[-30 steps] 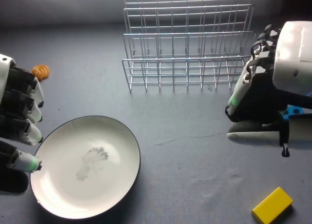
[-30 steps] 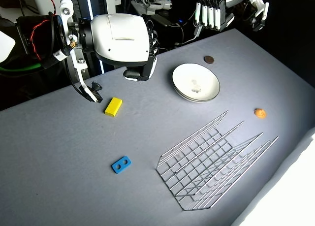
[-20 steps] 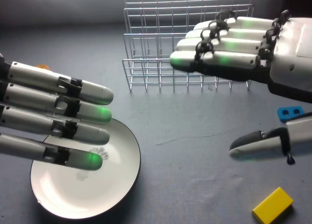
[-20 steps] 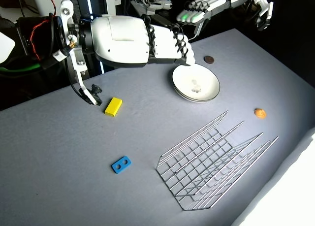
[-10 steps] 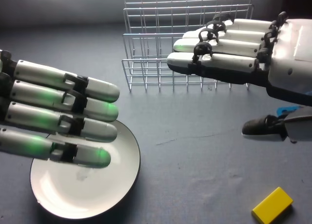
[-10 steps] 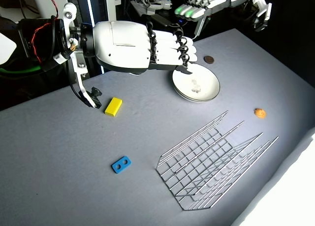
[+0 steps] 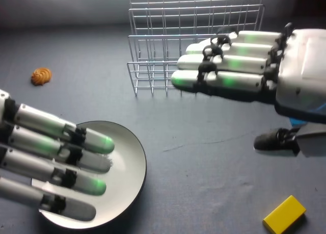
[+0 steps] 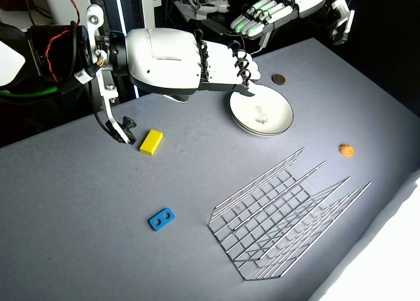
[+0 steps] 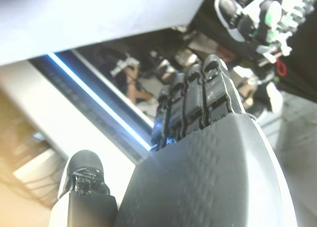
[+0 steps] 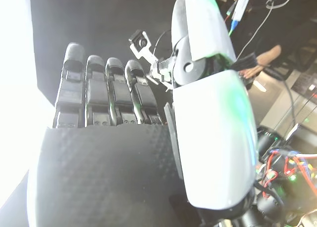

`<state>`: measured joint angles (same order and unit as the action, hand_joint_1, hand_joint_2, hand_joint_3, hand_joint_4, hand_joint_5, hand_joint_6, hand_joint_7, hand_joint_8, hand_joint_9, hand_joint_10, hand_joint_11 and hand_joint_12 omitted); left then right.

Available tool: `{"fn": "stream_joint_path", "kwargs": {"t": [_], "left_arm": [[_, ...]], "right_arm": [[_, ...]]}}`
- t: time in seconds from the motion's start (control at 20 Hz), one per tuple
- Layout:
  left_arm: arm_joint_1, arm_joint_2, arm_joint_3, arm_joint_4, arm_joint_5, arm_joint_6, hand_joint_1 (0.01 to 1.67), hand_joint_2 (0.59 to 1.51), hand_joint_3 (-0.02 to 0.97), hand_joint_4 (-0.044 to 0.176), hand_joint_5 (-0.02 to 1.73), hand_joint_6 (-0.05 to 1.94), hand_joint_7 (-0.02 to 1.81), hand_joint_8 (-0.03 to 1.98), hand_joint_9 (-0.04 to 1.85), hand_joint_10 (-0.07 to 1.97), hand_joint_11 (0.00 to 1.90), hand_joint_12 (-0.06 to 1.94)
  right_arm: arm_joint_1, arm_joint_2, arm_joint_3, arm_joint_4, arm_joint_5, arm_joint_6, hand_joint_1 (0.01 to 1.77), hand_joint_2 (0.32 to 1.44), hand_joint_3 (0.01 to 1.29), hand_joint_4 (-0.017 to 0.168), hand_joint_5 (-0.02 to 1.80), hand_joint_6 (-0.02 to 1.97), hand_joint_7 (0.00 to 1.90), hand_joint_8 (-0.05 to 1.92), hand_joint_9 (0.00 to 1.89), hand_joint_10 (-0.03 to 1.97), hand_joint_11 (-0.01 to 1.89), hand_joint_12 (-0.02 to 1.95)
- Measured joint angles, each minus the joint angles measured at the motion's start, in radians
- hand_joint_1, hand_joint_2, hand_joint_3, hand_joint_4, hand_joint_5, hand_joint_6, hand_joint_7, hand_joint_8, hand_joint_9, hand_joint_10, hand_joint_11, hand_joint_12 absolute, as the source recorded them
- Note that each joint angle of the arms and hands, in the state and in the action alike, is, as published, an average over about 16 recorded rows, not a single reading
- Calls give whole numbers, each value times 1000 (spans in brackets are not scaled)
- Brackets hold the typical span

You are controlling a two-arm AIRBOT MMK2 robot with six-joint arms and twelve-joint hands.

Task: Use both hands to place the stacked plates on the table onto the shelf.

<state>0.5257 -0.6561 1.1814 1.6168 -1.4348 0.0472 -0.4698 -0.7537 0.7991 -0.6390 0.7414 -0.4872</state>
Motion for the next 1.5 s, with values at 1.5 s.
{"fn": "stream_joint_path", "kwargs": {"t": [1.5], "left_arm": [[444, -101, 102, -114, 498, 21, 26, 1146, 4, -2, 22, 8, 17, 17, 19, 3, 17, -18]], "right_arm": [[-10, -10, 2, -96, 12, 5, 1431, 1010, 18, -1, 65, 24, 21, 12, 32, 8, 21, 341]]}}
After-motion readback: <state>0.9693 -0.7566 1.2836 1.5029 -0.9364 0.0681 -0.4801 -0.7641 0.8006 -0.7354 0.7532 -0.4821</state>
